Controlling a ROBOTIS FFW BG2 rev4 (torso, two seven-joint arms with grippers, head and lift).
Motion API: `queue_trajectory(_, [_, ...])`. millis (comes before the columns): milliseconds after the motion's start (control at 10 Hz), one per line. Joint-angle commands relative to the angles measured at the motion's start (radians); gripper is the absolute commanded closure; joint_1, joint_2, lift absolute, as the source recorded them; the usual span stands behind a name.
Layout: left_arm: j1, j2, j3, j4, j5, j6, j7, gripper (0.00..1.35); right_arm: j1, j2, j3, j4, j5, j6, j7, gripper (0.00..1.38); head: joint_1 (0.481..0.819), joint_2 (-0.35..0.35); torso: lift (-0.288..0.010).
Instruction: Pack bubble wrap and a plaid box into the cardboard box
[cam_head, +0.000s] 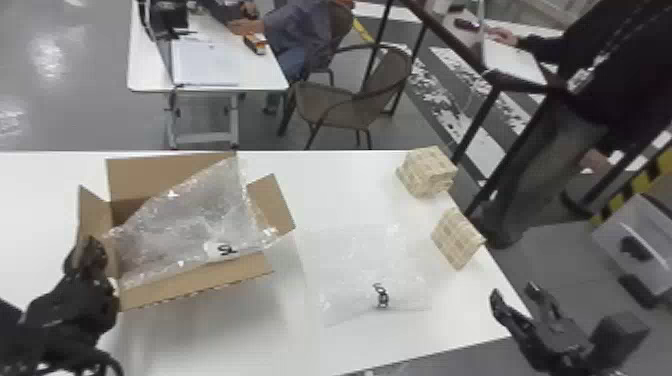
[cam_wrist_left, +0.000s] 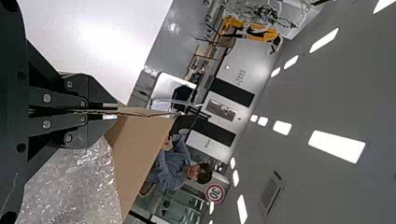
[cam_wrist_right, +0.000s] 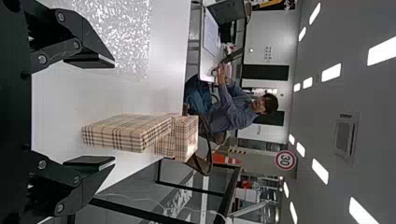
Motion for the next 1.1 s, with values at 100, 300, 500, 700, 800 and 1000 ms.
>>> queue_trajectory(100, [0.003, -0.001, 0.0, 0.001, 0.004, -0.003, 0.0, 1.17, -0.081, 0.004, -0.09, 0.106, 0.003, -0.024, 0.0, 0.52, 0.695, -0.346, -0.073])
queue_trajectory(300, [0.003, -0.001, 0.0, 0.001, 0.004, -0.005, 0.0, 1.17, -0.139, 0.004, -0.093, 0.192, 0.019, -0.024, -0.003, 0.52, 0.695, -0.35, -0.073])
queue_trajectory(500, [0.004, -0.005, 0.0, 0.002, 0.005, -0.005, -0.001, 1.17, -0.213, 0.004, -0.09, 0.255, 0.068, 0.005, 0.0, 0.52, 0.695, -0.35, -0.073])
queue_trajectory(700, [0.003, -0.009, 0.0, 0.004, 0.007, -0.005, 0.0, 1.17, -0.262, 0.004, -0.084, 0.272, 0.12, 0.028, -0.003, 0.52, 0.695, -0.35, -0.073])
queue_trajectory(800, [0.004, -0.012, 0.002, 0.005, 0.007, -0.005, 0.0, 1.17, -0.283, 0.004, -0.084, 0.272, 0.146, 0.041, -0.008, 0.52, 0.695, -0.35, -0.073])
queue_trajectory(1000, [0.003, -0.012, 0.002, 0.007, 0.008, -0.005, -0.001, 1.17, -0.328, -0.023, -0.072, 0.306, 0.18, 0.081, -0.015, 0.52, 0.695, -0.342, -0.073])
